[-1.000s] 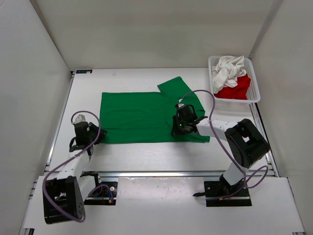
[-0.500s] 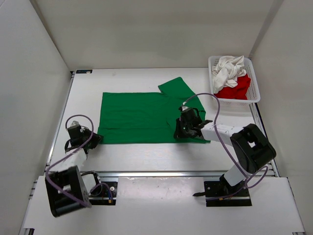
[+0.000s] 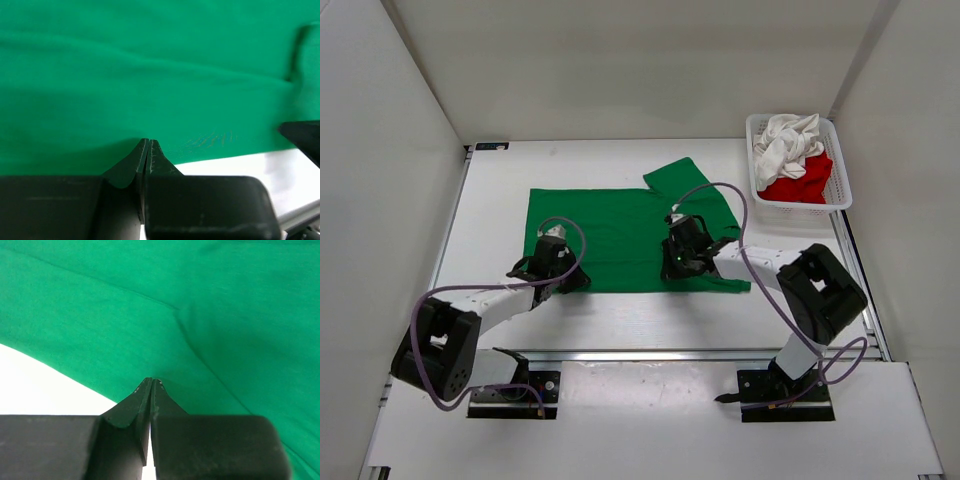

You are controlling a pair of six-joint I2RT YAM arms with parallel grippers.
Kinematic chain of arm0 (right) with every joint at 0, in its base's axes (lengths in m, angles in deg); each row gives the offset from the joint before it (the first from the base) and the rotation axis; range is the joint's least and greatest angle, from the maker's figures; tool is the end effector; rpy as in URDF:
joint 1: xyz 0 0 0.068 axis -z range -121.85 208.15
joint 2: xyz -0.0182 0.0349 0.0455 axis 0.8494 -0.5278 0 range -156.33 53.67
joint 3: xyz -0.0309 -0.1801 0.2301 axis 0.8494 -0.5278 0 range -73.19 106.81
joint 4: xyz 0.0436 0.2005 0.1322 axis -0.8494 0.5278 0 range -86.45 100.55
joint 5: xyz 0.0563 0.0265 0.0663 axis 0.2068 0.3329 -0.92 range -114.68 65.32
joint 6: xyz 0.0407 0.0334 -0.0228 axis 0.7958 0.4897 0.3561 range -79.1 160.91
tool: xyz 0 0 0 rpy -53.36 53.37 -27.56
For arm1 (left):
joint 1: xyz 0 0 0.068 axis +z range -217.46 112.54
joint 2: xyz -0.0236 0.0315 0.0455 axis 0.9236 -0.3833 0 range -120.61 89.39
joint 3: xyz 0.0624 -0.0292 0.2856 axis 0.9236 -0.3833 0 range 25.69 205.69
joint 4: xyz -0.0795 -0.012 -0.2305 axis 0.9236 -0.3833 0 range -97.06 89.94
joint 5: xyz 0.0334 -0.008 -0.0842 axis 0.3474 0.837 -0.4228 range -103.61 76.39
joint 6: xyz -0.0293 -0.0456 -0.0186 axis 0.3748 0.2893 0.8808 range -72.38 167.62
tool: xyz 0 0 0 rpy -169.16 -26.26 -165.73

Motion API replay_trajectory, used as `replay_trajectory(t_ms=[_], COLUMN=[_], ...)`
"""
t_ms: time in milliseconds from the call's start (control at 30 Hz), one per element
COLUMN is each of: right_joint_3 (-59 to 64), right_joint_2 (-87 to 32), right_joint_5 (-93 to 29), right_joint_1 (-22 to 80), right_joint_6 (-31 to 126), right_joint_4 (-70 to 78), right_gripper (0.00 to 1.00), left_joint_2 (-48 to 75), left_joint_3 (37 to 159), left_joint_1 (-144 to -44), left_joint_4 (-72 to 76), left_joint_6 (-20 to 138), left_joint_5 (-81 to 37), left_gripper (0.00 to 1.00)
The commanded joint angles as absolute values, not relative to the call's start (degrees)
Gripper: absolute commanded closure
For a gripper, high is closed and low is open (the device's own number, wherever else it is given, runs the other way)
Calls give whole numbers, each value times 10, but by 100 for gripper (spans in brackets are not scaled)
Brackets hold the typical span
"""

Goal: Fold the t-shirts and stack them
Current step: Fold the flattened tshirt in 1/3 of the way

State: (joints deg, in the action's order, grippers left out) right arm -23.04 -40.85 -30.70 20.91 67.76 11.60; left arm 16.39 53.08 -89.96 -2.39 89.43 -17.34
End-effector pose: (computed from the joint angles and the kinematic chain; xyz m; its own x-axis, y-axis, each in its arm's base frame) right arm 0.2490 0.1947 0.1922 -0.8578 -0.0876 -0.5066 -0.2973 0.8884 0.3498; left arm 0.1972 -0.0845 0.1819 -0.7926 -0.3917 -0.4673 -0.1425 0.8641 -0.4827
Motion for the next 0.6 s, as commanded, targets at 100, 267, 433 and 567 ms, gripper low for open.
replay_trajectory(t_ms=[100,267,433,567], right_joint_3=[-215,-258,-312,-343], right_joint_2=[-431,-421,-385,-357], right_joint_5=[-285,-294,-301,-305], right_joint_1=[187,169,131,110], right_joint_6=[670,669,680,689], right_joint_4=[115,115,118,120], right_gripper=[100,100,100,100], left_joint_2=[157,139,192,239], left_joint_3=[514,519,478,430], left_joint_1=[-866,-842,-887,-886], left_joint_4=[-23,-78,-133,-154], left_joint_6=[863,817,823,827], left_joint_5=[-191,-218,-204,-221], left_gripper=[88,88,87,88])
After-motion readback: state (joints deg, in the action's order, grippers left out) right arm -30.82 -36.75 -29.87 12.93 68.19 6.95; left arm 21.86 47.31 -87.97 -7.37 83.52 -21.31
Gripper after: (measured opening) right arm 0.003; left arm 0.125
